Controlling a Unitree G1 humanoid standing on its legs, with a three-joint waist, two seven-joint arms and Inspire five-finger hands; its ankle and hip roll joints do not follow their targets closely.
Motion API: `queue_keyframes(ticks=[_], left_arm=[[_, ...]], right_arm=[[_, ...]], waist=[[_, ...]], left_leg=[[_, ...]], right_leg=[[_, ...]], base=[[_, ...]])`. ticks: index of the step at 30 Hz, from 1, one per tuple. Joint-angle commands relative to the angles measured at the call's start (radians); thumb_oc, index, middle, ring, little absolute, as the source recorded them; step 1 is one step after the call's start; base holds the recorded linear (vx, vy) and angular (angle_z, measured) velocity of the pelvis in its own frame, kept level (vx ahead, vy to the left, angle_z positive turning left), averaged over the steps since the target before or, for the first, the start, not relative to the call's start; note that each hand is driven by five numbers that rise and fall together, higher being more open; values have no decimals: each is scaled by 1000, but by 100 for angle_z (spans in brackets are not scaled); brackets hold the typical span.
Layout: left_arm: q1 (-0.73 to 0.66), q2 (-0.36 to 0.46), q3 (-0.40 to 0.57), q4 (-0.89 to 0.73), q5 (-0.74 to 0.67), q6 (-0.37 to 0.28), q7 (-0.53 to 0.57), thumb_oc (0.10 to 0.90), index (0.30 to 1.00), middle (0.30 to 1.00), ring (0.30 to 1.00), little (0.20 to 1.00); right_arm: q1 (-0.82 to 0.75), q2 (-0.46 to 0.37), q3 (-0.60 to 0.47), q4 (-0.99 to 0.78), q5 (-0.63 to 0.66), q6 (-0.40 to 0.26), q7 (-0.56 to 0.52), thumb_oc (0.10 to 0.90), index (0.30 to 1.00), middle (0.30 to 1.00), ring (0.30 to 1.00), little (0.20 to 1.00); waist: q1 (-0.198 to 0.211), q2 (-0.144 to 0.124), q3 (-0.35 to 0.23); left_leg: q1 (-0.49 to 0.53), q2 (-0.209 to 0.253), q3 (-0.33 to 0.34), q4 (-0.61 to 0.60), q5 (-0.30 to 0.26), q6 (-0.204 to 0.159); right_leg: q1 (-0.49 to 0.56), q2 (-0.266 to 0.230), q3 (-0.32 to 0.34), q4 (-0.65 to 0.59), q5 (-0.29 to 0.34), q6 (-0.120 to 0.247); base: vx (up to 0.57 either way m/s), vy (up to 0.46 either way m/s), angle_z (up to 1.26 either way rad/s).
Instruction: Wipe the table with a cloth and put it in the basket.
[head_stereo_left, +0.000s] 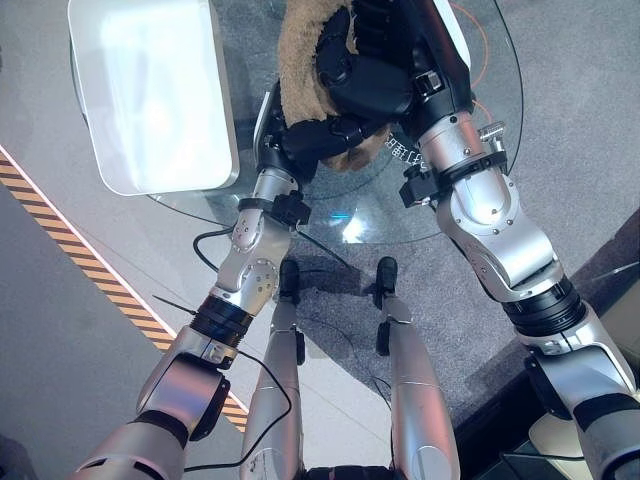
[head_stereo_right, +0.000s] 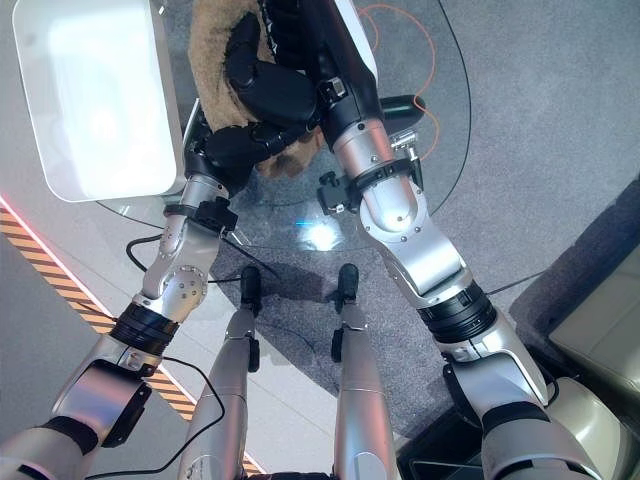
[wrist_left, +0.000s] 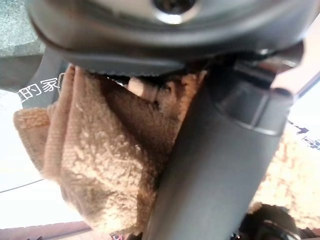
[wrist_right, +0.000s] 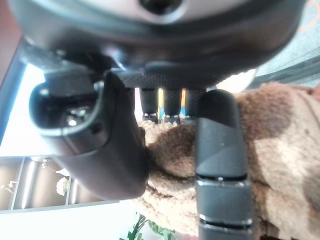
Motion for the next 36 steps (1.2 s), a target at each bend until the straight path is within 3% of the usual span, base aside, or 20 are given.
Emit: queue_keyframes(ticks=[1, 36], left_arm=[[-72, -19, 36, -136, -17, -99, -38, 100, 300, 300, 300, 200], [-72, -11, 64, -131, -66, -115, -46, 100, 300, 300, 300, 200]], right_arm=[[-222, 61, -78, -243, 21, -186, -12, 800, 900, 900, 900, 900], [-241, 24, -102, -233, -37, -200, -45, 800, 900, 900, 900, 900]], waist=[[4, -24, -28], [2, -34, -28]], left_leg=[[20, -59, 106, -19, -5, 71], [42, -54, 109, -30, -14, 66]], right_leg=[[57, 53, -42, -15, -41, -18], [79, 55, -45, -24, -50, -19]], base=[[0, 0, 0], [0, 0, 0]])
